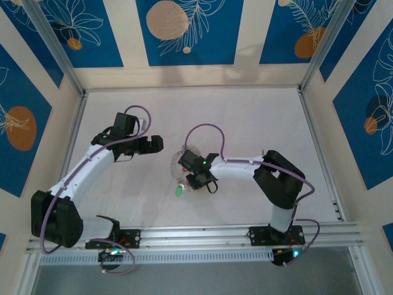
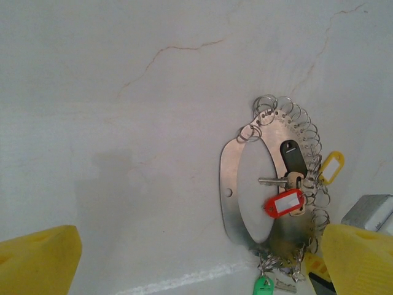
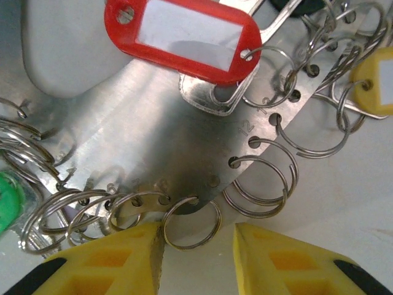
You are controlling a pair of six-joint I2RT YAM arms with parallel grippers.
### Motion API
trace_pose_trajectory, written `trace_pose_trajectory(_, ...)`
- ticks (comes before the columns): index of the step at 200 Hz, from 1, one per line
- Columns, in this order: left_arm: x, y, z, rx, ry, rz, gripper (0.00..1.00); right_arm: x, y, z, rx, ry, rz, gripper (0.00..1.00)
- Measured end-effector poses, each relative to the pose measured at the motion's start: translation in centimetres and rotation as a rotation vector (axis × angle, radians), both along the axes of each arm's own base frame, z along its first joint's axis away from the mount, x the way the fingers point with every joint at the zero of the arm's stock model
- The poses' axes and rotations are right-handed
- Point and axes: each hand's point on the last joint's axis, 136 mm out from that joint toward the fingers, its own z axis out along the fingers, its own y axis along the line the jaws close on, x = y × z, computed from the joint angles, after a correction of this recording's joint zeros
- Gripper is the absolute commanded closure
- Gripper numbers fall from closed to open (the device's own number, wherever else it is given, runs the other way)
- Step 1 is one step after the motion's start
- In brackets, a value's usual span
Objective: Put the keys on the keyring
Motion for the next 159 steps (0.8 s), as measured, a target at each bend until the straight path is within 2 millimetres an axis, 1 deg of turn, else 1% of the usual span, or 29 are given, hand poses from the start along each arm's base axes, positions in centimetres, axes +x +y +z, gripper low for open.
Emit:
trace_pose_trajectory(43,0.1,-0.1,0.1,-0.007,-0.005,-0.004,0.0,0.3,-0.1,0.1,-0.032,-0.039,0.006,0.65)
trace_pose_trajectory(62,0.1,-0.2,0.0,-0.008,-0.004,-0.004,0.0,0.7,-0.2,0.2,-0.056,-0.06,0.006,0.7)
trace_pose_trajectory(105,0.0,-0.2,0.0,-0.008,-0.003,-0.005,0.0,1.7,-1.2,0.4,-0.122,-0.111,-0.014,0.76)
trace_pose_trajectory(145,0.0,-0.3,0.0,-0.014,-0.002,-0.009,0.0,1.9,-1.5,0.4,-0.142,-0.125,-0.016,0.79)
trace_pose_trajectory(159,0.0,-0.3,0.0,-0.015,-0.002,-0.009,0.0,2.0,-1.7,0.4,-0.15,-0.131,-0.017,0.78)
